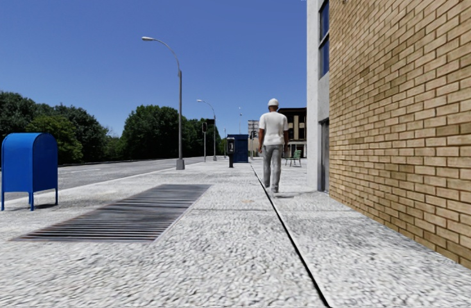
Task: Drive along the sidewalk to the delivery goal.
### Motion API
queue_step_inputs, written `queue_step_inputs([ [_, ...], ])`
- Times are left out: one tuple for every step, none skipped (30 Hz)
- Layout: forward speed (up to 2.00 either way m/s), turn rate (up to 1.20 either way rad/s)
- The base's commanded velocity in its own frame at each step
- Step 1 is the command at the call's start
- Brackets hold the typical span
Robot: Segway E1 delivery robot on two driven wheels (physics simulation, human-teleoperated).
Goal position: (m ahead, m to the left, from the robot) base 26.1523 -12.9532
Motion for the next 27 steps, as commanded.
queue_step_inputs([
  [1.06,-0.13],
  [1.06,-0.13],
  [1.06,-0.13],
  [1.06,-0.13],
  [1.06,-0.13],
  [1.06,-0.13],
  [1.06,-0.13],
  [1.06,-0.13],
  [1.06,-0.13],
  [1.06,-0.13],
  [1.06,-0.12],
  [1.06,-0.04],
  [1.06,-0.01],
  [1.06,0.00],
  [1.09,0.00],
  [1.15,0.00],
  [1.15,0.00],
  [1.20,0.00],
  [1.26,0.00],
  [1.33,0.00],
  [1.41,0.00],
  [1.46,0.00],
  [1.46,0.00],
  [1.47,0.00],
  [1.48,0.00],
  [1.48,0.00],
  [1.48,0.00],
])
